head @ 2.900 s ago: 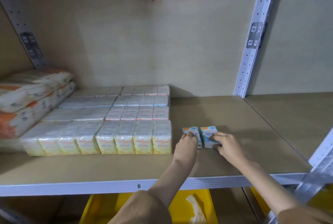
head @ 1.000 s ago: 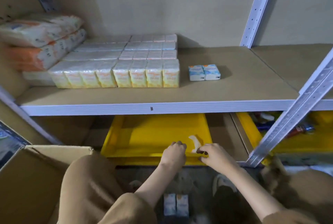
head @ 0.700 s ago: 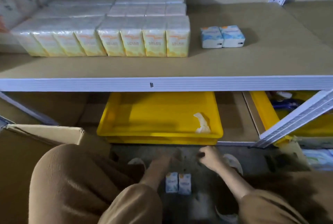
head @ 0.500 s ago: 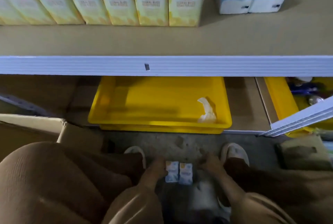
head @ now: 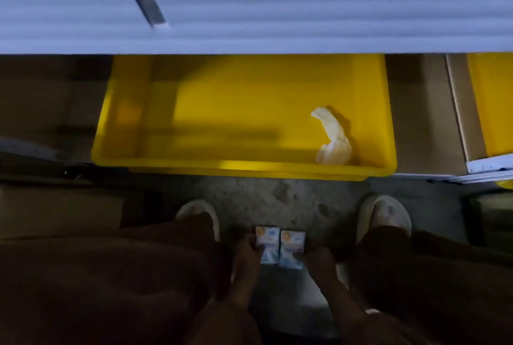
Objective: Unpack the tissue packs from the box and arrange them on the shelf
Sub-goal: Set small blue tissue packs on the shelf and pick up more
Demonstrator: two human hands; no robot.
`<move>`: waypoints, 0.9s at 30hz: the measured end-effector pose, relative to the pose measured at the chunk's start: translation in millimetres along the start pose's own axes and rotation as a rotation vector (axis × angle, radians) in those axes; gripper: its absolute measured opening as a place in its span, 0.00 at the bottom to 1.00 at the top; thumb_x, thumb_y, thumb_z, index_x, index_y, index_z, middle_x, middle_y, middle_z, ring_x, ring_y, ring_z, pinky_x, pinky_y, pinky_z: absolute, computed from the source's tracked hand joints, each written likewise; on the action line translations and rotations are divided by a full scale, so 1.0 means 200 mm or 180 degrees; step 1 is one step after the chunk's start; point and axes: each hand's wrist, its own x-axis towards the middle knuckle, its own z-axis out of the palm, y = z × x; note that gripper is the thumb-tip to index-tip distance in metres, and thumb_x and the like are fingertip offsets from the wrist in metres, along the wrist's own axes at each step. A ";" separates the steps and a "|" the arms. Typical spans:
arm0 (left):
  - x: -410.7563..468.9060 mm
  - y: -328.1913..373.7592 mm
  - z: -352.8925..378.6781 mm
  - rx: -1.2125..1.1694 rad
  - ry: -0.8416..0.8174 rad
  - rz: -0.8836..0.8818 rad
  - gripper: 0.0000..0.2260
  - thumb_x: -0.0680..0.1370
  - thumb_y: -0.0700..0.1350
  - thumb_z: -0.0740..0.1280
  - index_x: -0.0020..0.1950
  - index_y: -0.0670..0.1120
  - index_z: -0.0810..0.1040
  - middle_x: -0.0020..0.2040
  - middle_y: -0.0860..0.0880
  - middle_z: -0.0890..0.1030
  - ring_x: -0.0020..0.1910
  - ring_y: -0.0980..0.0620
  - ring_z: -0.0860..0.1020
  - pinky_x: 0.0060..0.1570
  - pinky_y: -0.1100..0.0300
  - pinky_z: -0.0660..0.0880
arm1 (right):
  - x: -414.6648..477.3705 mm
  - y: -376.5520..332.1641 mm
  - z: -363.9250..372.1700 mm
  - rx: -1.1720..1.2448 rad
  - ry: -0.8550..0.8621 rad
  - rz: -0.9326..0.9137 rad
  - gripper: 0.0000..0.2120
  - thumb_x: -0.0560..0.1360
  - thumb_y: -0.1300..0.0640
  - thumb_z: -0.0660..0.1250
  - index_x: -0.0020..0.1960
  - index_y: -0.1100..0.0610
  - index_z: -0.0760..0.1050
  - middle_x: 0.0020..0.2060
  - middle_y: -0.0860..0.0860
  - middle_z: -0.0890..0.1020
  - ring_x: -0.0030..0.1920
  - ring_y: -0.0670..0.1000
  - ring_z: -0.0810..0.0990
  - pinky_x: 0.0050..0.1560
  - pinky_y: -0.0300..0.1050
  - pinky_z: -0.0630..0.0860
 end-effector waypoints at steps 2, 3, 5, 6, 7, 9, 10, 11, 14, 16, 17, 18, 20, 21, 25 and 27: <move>0.00 0.01 0.01 -0.0105 0.0030 -0.0169 0.13 0.74 0.38 0.69 0.58 0.37 0.76 0.58 0.37 0.80 0.58 0.41 0.78 0.58 0.51 0.75 | 0.00 0.00 0.01 -0.0070 -0.0096 0.0120 0.15 0.71 0.62 0.70 0.55 0.68 0.77 0.54 0.64 0.82 0.55 0.59 0.80 0.44 0.40 0.67; -0.01 0.01 0.02 -0.0151 0.0023 -0.0252 0.14 0.74 0.37 0.69 0.58 0.36 0.76 0.58 0.37 0.80 0.58 0.41 0.78 0.58 0.52 0.74 | 0.01 0.01 0.02 -0.0068 -0.0039 0.0157 0.14 0.72 0.62 0.69 0.55 0.68 0.78 0.53 0.64 0.82 0.55 0.60 0.80 0.42 0.40 0.68; -0.02 0.03 0.02 -0.0322 0.0008 -0.0420 0.12 0.75 0.36 0.69 0.57 0.35 0.76 0.57 0.37 0.80 0.57 0.41 0.79 0.56 0.52 0.75 | 0.01 0.03 0.02 0.0102 0.0065 0.0166 0.12 0.72 0.64 0.69 0.54 0.68 0.79 0.52 0.65 0.82 0.54 0.61 0.80 0.40 0.39 0.71; -0.03 0.05 0.01 -0.0353 0.0003 -0.0466 0.11 0.75 0.36 0.68 0.56 0.35 0.76 0.57 0.37 0.80 0.57 0.41 0.79 0.55 0.52 0.75 | 0.02 0.04 0.02 0.0133 0.0085 0.0198 0.12 0.71 0.63 0.69 0.53 0.67 0.79 0.52 0.64 0.82 0.54 0.61 0.80 0.43 0.39 0.72; -0.04 0.06 0.00 -0.0326 -0.0012 -0.0469 0.11 0.75 0.36 0.68 0.56 0.35 0.76 0.57 0.36 0.80 0.57 0.41 0.78 0.53 0.54 0.75 | 0.01 0.04 0.02 0.0056 0.0084 0.0207 0.12 0.71 0.62 0.70 0.53 0.66 0.80 0.52 0.63 0.83 0.54 0.60 0.80 0.45 0.40 0.72; -0.06 0.08 -0.02 -0.0264 -0.0051 -0.0474 0.12 0.76 0.35 0.67 0.58 0.34 0.75 0.58 0.36 0.79 0.58 0.41 0.78 0.45 0.61 0.72 | 0.00 0.04 0.00 -0.0006 0.0100 0.0268 0.12 0.71 0.61 0.70 0.52 0.65 0.80 0.51 0.62 0.83 0.53 0.59 0.81 0.47 0.41 0.72; -0.07 0.10 -0.02 -0.0248 -0.0077 -0.0461 0.12 0.76 0.35 0.66 0.59 0.34 0.75 0.59 0.36 0.79 0.58 0.41 0.78 0.42 0.64 0.70 | 0.00 0.04 0.00 0.0111 0.0112 0.0304 0.11 0.70 0.62 0.71 0.52 0.65 0.80 0.51 0.62 0.84 0.52 0.59 0.81 0.49 0.44 0.74; -0.08 0.11 -0.04 -0.0196 -0.0073 -0.0431 0.12 0.76 0.35 0.66 0.60 0.34 0.75 0.59 0.36 0.79 0.59 0.41 0.77 0.41 0.65 0.70 | 0.00 0.03 -0.01 0.0206 0.0133 0.0329 0.11 0.70 0.63 0.71 0.51 0.66 0.80 0.50 0.63 0.84 0.51 0.60 0.82 0.51 0.47 0.76; -0.11 0.18 -0.09 -0.0080 -0.0057 -0.0244 0.13 0.76 0.35 0.66 0.61 0.34 0.75 0.61 0.37 0.78 0.61 0.42 0.76 0.44 0.65 0.68 | -0.03 -0.01 -0.07 0.0386 0.0152 0.0350 0.12 0.68 0.65 0.72 0.51 0.66 0.80 0.48 0.65 0.84 0.49 0.62 0.82 0.52 0.55 0.79; -0.15 0.23 -0.13 0.0029 -0.0058 -0.0059 0.14 0.76 0.35 0.66 0.61 0.35 0.75 0.62 0.38 0.78 0.62 0.44 0.76 0.48 0.65 0.69 | -0.06 -0.04 -0.13 0.0488 0.0218 0.0258 0.12 0.67 0.67 0.72 0.51 0.68 0.80 0.48 0.66 0.83 0.47 0.62 0.82 0.49 0.50 0.80; -0.16 0.27 -0.16 0.0074 -0.0067 0.0010 0.15 0.76 0.36 0.67 0.62 0.36 0.75 0.62 0.39 0.79 0.62 0.44 0.76 0.52 0.64 0.71 | -0.08 -0.06 -0.16 0.0543 0.0269 0.0211 0.12 0.67 0.68 0.72 0.50 0.69 0.80 0.48 0.67 0.83 0.45 0.60 0.82 0.42 0.40 0.80; -0.18 0.30 -0.18 0.0096 -0.0051 0.0116 0.15 0.75 0.37 0.68 0.62 0.37 0.76 0.62 0.39 0.79 0.62 0.45 0.77 0.54 0.62 0.71 | -0.09 -0.07 -0.19 0.0594 0.0327 0.0139 0.12 0.66 0.69 0.72 0.49 0.70 0.80 0.47 0.68 0.83 0.43 0.58 0.81 0.34 0.31 0.77; -0.25 0.39 -0.24 0.0139 0.0005 0.0308 0.15 0.74 0.37 0.69 0.61 0.37 0.77 0.61 0.39 0.80 0.62 0.45 0.77 0.57 0.62 0.71 | -0.17 -0.13 -0.27 0.0650 0.0418 0.0013 0.11 0.67 0.68 0.72 0.49 0.69 0.80 0.47 0.68 0.83 0.44 0.58 0.82 0.28 0.28 0.71; -0.28 0.43 -0.26 0.0123 0.0046 0.0396 0.15 0.74 0.37 0.69 0.61 0.37 0.77 0.61 0.39 0.80 0.62 0.45 0.77 0.58 0.61 0.71 | -0.22 -0.17 -0.32 0.0684 0.0469 -0.0042 0.11 0.67 0.67 0.72 0.50 0.69 0.80 0.47 0.67 0.83 0.45 0.57 0.83 0.29 0.30 0.70; -0.43 0.60 -0.35 0.0021 0.0218 0.0741 0.13 0.73 0.36 0.70 0.57 0.35 0.79 0.59 0.38 0.81 0.60 0.43 0.78 0.58 0.56 0.73 | -0.36 -0.26 -0.51 0.0757 0.0651 -0.0317 0.11 0.68 0.66 0.72 0.48 0.71 0.80 0.45 0.68 0.83 0.36 0.49 0.75 0.21 0.28 0.65; -0.52 0.68 -0.39 0.0031 0.0228 0.0929 0.13 0.74 0.37 0.69 0.56 0.35 0.79 0.58 0.38 0.81 0.59 0.44 0.78 0.55 0.58 0.73 | -0.44 -0.30 -0.59 0.0779 0.0774 -0.0506 0.07 0.68 0.66 0.72 0.43 0.69 0.82 0.41 0.67 0.84 0.40 0.50 0.76 0.24 0.30 0.63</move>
